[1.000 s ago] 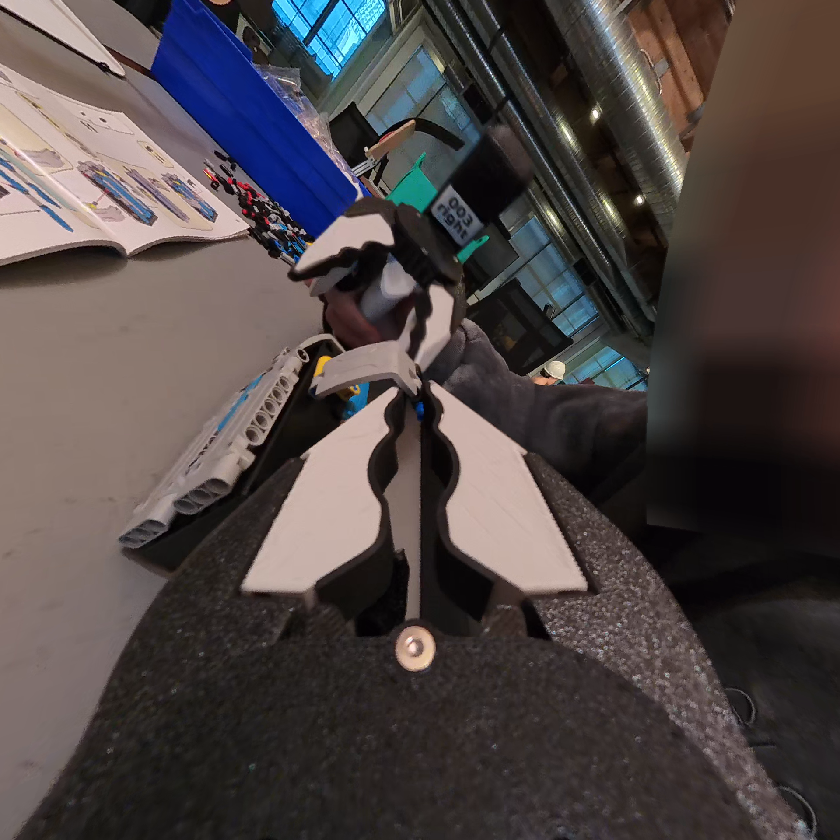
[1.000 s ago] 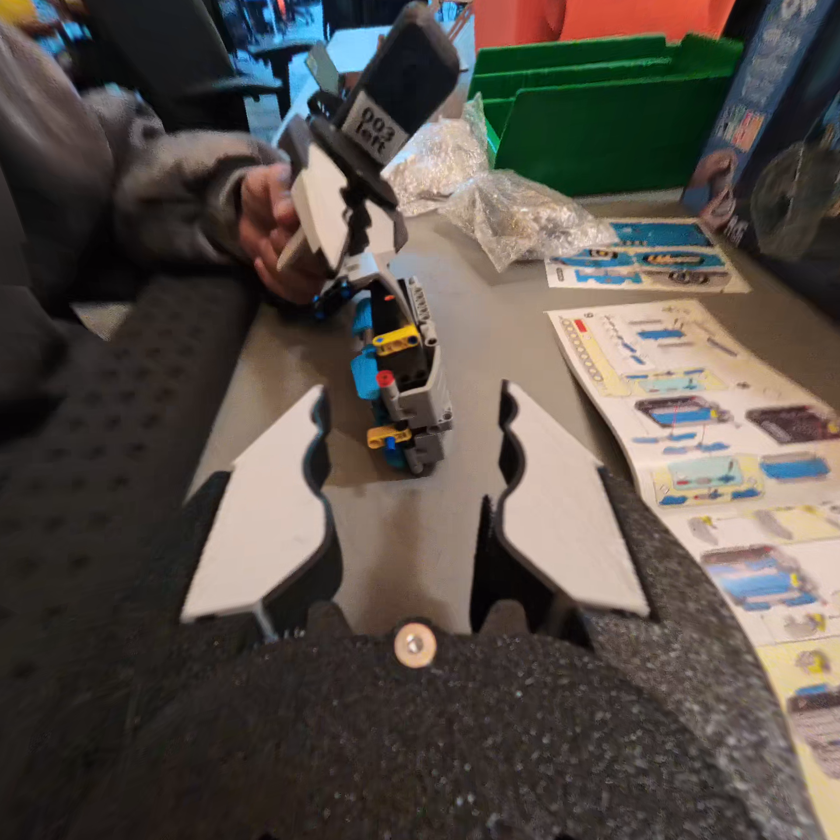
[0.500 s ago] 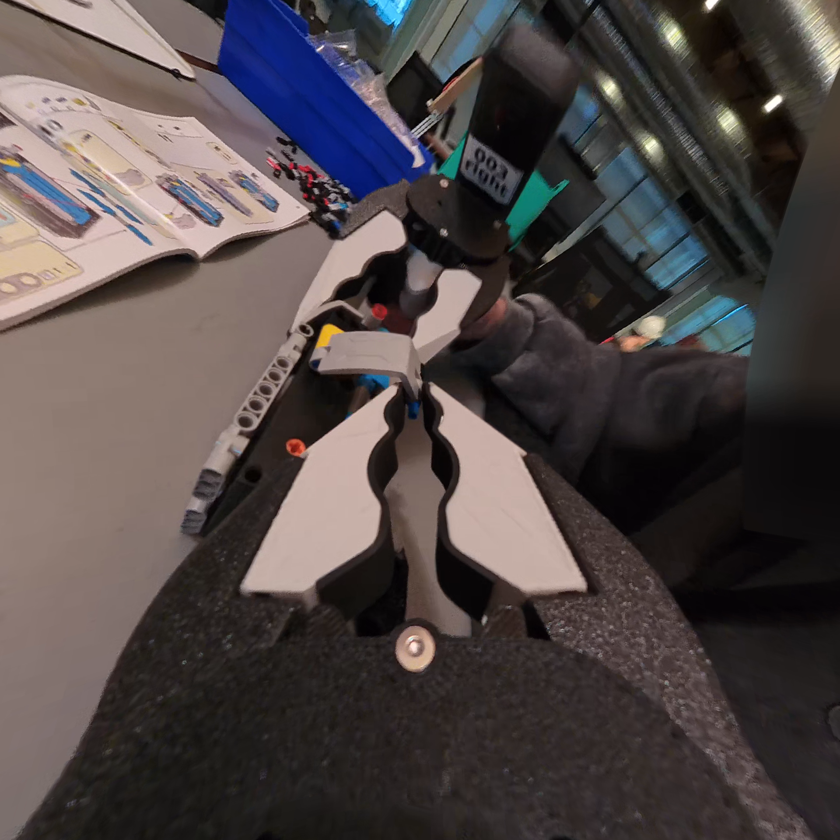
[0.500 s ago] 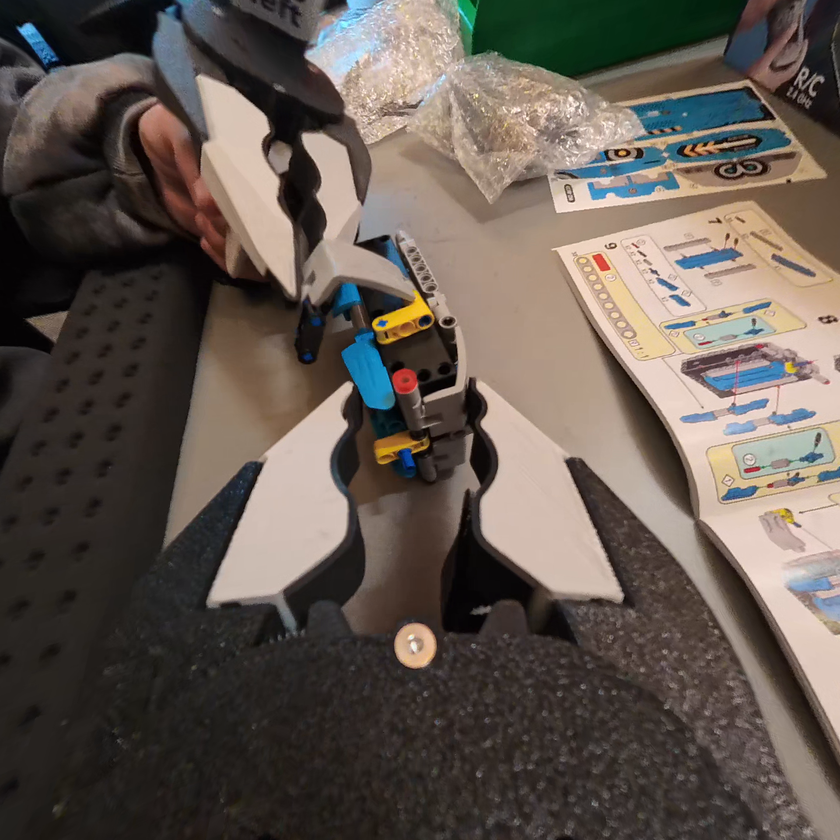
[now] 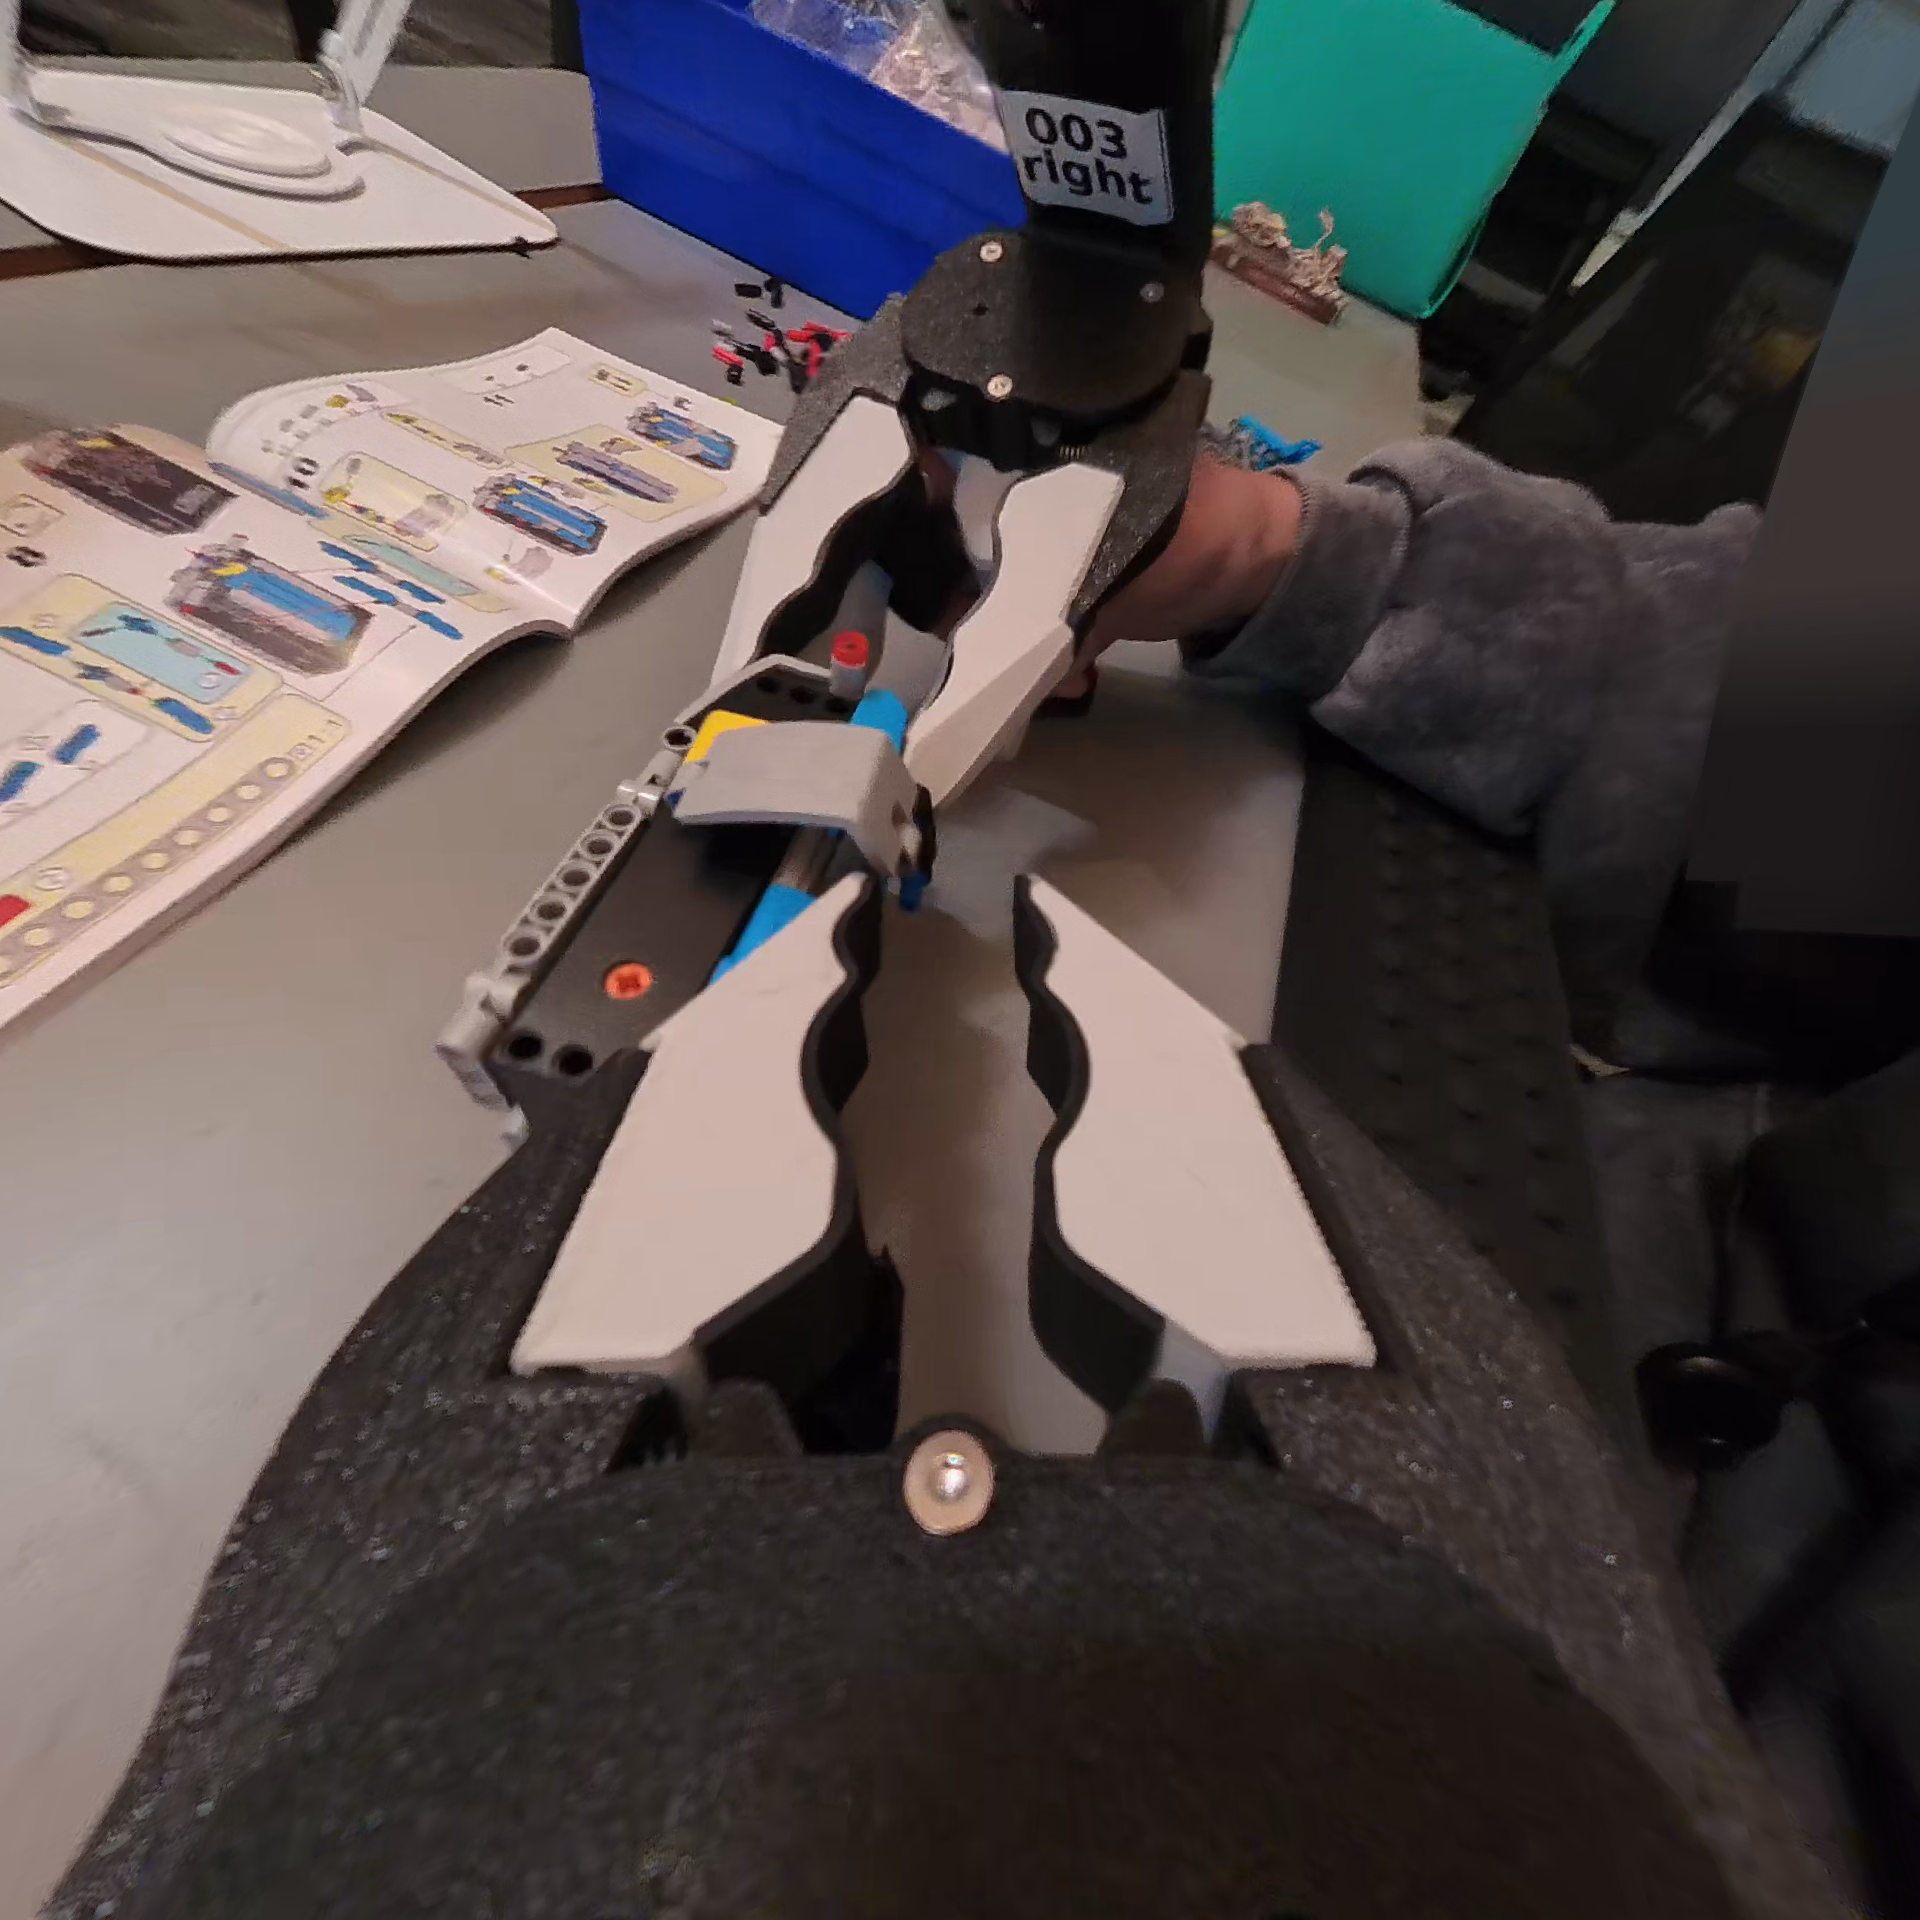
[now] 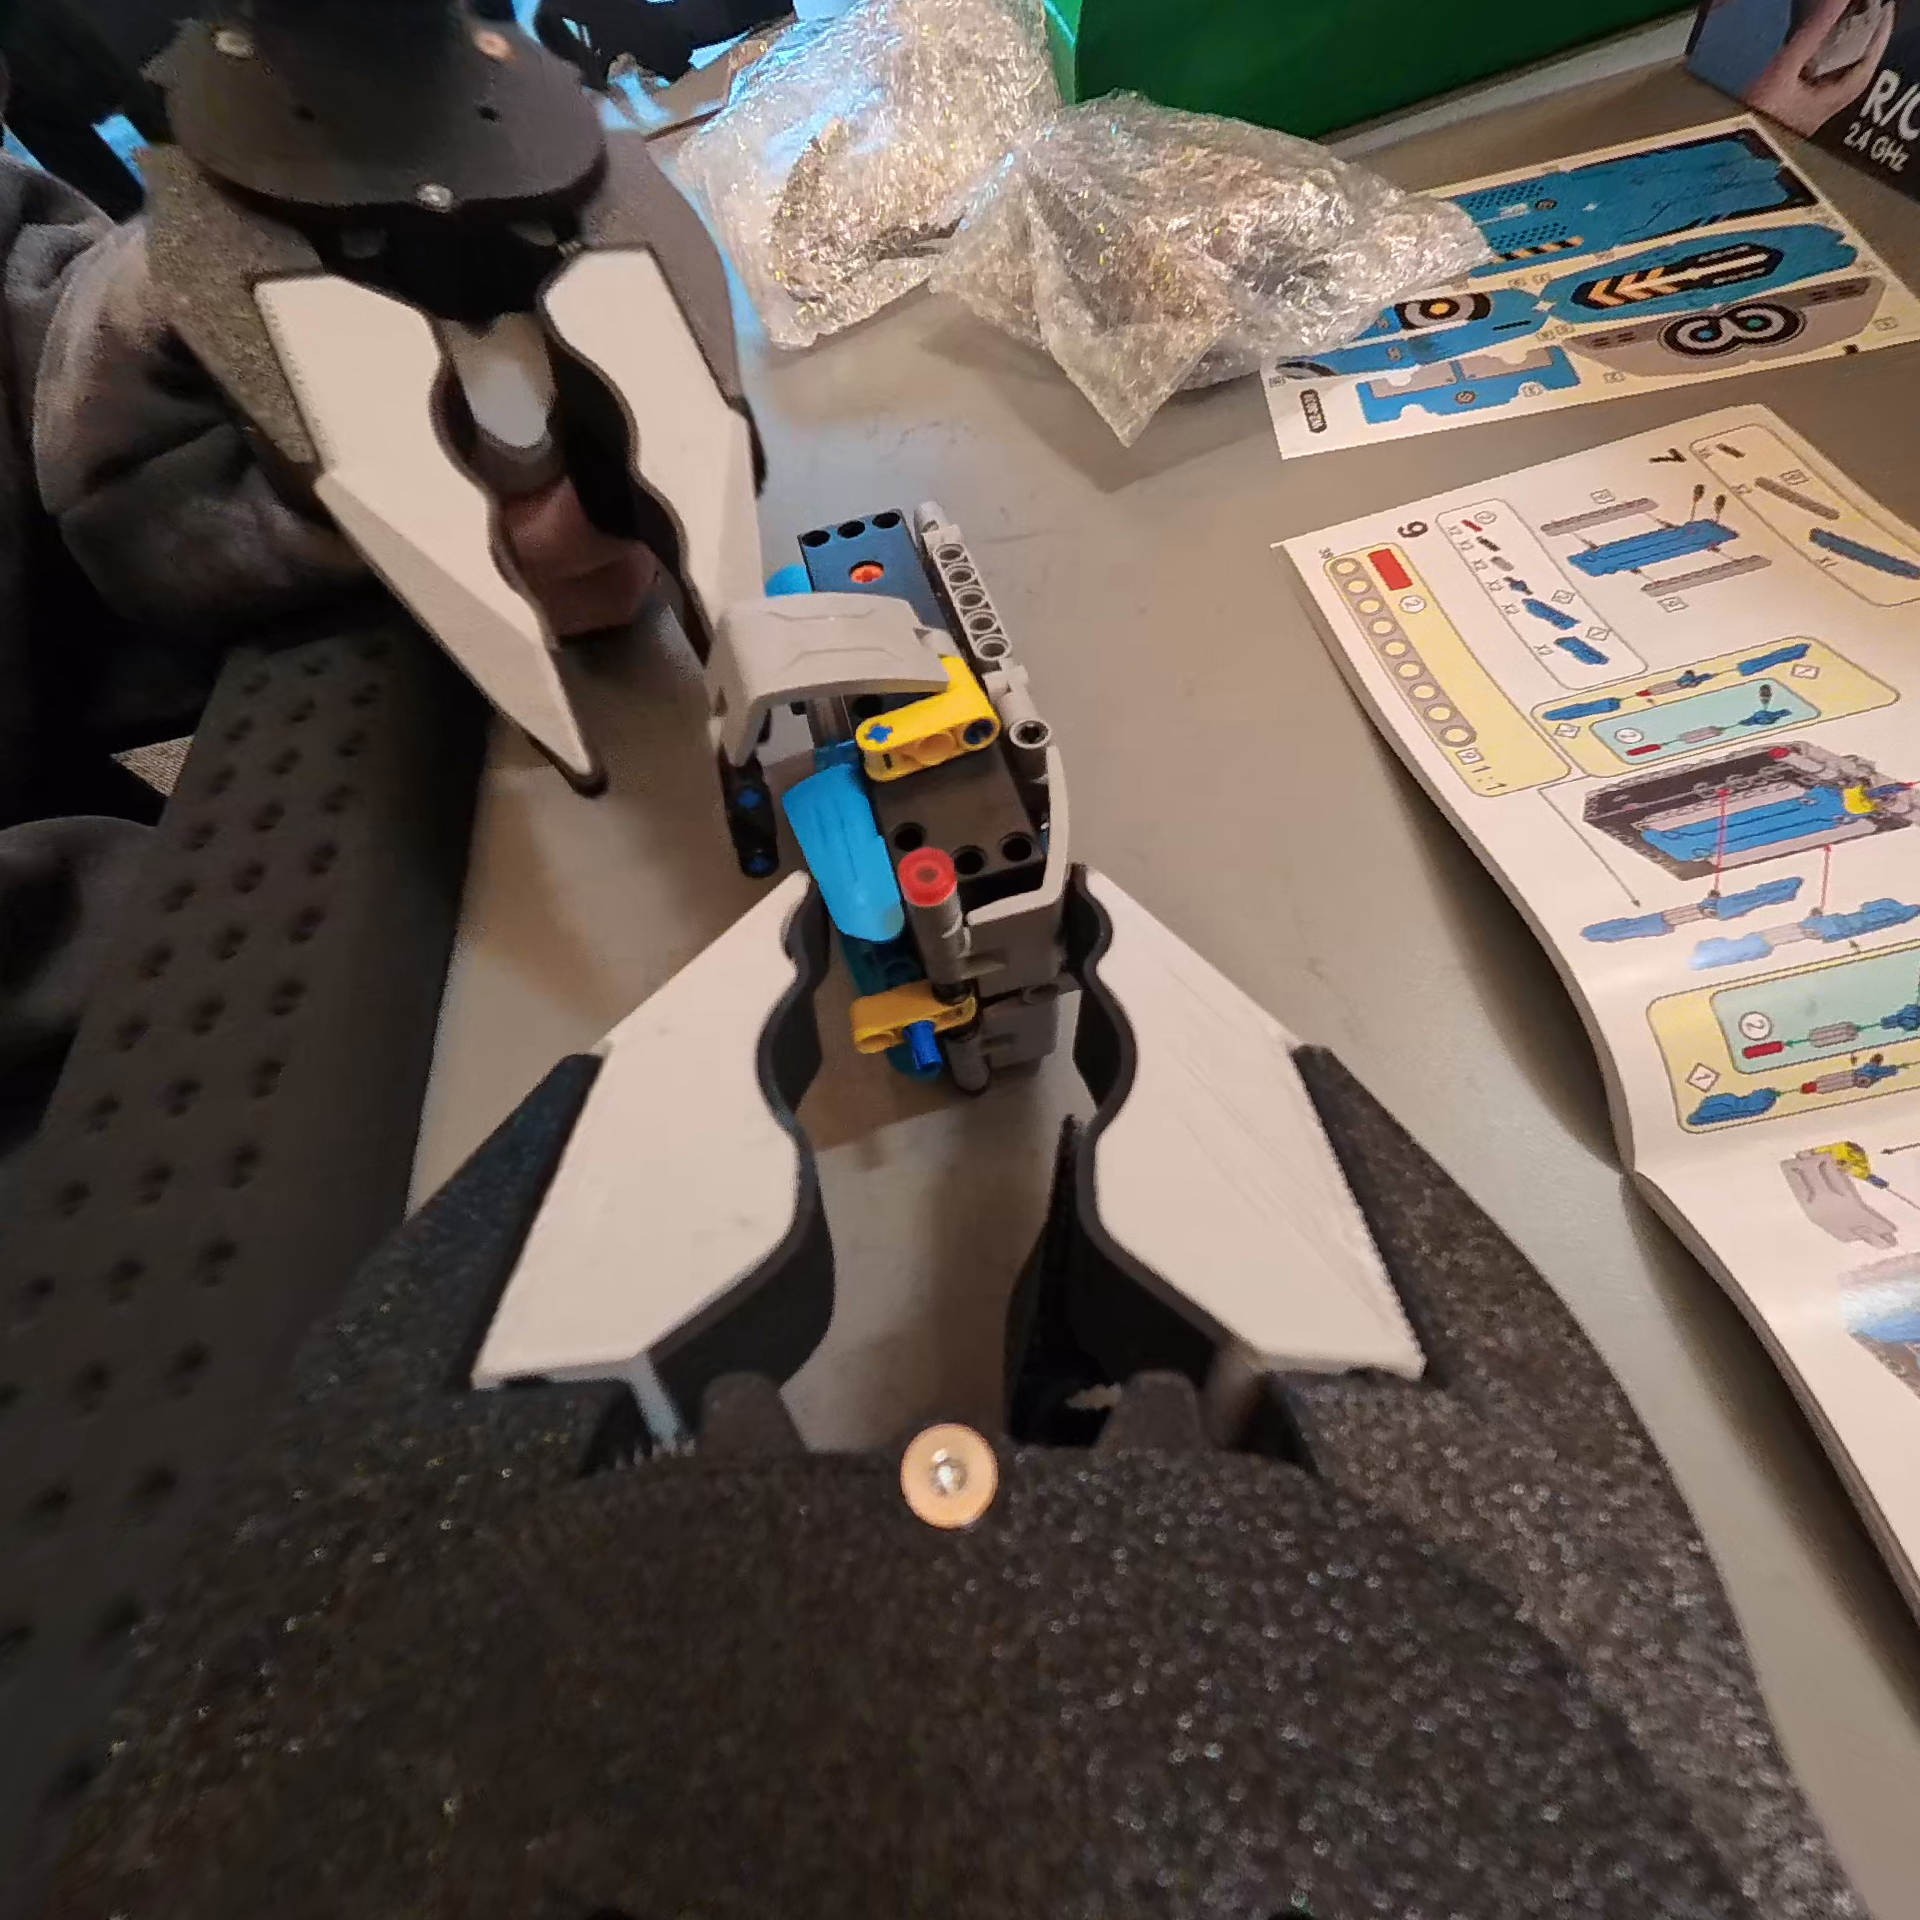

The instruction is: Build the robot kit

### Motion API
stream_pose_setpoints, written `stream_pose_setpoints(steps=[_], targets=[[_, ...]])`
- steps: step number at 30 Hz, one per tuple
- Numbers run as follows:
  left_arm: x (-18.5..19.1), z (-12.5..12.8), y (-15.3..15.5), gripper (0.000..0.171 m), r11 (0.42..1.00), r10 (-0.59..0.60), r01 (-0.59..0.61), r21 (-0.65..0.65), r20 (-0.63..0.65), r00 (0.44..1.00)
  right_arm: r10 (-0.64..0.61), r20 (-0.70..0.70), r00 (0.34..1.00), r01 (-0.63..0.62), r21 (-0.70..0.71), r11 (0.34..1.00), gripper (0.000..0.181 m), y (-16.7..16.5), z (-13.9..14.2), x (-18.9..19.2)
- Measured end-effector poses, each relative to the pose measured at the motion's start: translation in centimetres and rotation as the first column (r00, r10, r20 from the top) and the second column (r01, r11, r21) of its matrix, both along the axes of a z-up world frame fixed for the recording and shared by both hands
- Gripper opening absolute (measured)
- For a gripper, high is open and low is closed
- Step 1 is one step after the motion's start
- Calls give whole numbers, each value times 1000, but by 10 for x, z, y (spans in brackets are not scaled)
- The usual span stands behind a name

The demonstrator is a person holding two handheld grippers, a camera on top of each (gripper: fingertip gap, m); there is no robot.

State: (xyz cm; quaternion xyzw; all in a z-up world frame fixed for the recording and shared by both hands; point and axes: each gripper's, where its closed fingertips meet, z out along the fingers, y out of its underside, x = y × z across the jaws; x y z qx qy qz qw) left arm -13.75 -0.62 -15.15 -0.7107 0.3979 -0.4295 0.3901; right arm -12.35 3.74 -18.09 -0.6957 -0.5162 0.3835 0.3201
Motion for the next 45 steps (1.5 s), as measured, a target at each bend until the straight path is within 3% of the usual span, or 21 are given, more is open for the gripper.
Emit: stream_pose_setpoints(steps=[4,7,9,14,17,26,30,35,38,42,45], targets=[[-20,10,-4,29,987,56,-44,154,-77,995,-16,24,1000,16,-12,1000,40,4,-5,5],[-28,32,8,27,931,104,-43,361,-151,983,2,22,1000,-2,0,1000,40,3,-5,4],[-23,41,18,20,907,87,2,420,-193,977,3,17,1000,-3,-2,1000,40,3,-4,2],[-3,30,37,0,940,-14,101,325,-258,966,12,24,1000,-13,47,999,39,1,-2,2],[2,11,31,0,945,-96,192,266,-337,937,7,24,1000,-8,26,1000,39,2,-3,2],[0,4,28,0,920,-45,190,342,-389,920,13,22,1000,-13,20,1000,40,2,-3,2],[-10,14,33,21,922,4,129,366,-342,940,11,16,1000,-11,1,1000,40,2,-3,3],[-31,17,32,32,944,33,59,325,-270,962,8,8,1000,-8,-41,999,39,3,-3,2],[-40,10,37,53,946,49,48,322,-289,956,48,16,999,-47,-69,997,39,0,0,3],[-31,-13,30,74,971,-132,192,140,-355,926,108,88,990,-107,-23,994,39,1,10,-3],[-27,-31,31,62,961,-208,264,80,-417,885,167,151,974,-172,17,985,39,0,18,-6]])
